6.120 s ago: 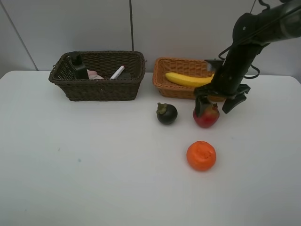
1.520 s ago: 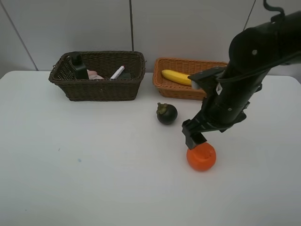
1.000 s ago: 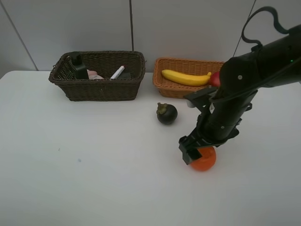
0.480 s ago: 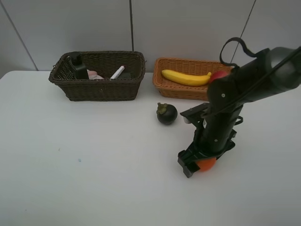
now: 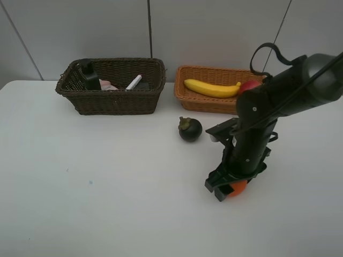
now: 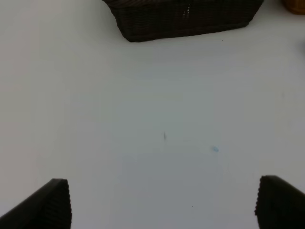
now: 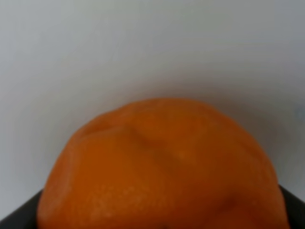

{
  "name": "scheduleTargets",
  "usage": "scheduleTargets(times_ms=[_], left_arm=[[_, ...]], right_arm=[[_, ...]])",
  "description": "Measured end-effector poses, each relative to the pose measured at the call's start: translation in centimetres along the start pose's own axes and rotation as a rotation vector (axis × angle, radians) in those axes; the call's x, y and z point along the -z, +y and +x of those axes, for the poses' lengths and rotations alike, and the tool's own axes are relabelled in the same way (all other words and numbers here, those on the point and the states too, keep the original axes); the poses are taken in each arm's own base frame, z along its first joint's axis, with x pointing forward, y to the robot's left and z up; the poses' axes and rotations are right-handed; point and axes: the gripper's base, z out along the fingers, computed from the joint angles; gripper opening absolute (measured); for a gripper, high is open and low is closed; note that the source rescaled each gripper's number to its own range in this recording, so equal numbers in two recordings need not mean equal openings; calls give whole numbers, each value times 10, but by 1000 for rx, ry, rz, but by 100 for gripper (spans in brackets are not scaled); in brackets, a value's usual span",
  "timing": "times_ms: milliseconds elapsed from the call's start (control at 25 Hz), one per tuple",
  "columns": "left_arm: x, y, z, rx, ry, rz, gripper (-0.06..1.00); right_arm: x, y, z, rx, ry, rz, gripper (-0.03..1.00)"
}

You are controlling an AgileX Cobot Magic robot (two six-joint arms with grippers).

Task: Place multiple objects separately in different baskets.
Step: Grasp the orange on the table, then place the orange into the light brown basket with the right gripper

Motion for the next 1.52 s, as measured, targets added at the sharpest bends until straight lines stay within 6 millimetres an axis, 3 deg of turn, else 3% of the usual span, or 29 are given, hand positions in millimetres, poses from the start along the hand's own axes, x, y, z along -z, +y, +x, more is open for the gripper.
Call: scheduleTargets(times_ms=[160, 320, 560, 640, 680, 720, 920, 1080, 1200, 1320, 1520], left_arm=[[0, 0, 0, 0, 0, 0, 100], [0, 0, 0, 0, 0, 0, 100], [0, 0, 0, 0, 0, 0, 100], [0, 0, 0, 0, 0, 0, 100], [0, 0, 0, 0, 0, 0, 100], [0, 0, 0, 0, 0, 0, 100], [0, 0, 0, 0, 0, 0, 100], [0, 0, 0, 0, 0, 0, 100], [0, 0, 0, 0, 0, 0, 100], [0, 0, 0, 0, 0, 0, 100], [0, 0, 0, 0, 0, 0, 100]], right_arm=[[25, -2, -7, -38, -28, 15, 64], [81, -17, -39, -74, -159, 52, 64], [157, -90, -82, -270, -433, 74, 64], [164, -100, -87, -292, -463, 72, 64], [170, -121, -101, -333, -515, 48, 64], [173, -128, -108, -342, -537, 39, 64], [143, -160, -139, -396, -524, 14, 64], [109, -166, -155, -391, -461, 23, 64], [94, -167, -157, -388, -417, 23, 72], [89, -167, -156, -397, -395, 18, 82], [90, -166, -155, -420, -384, 11, 86]])
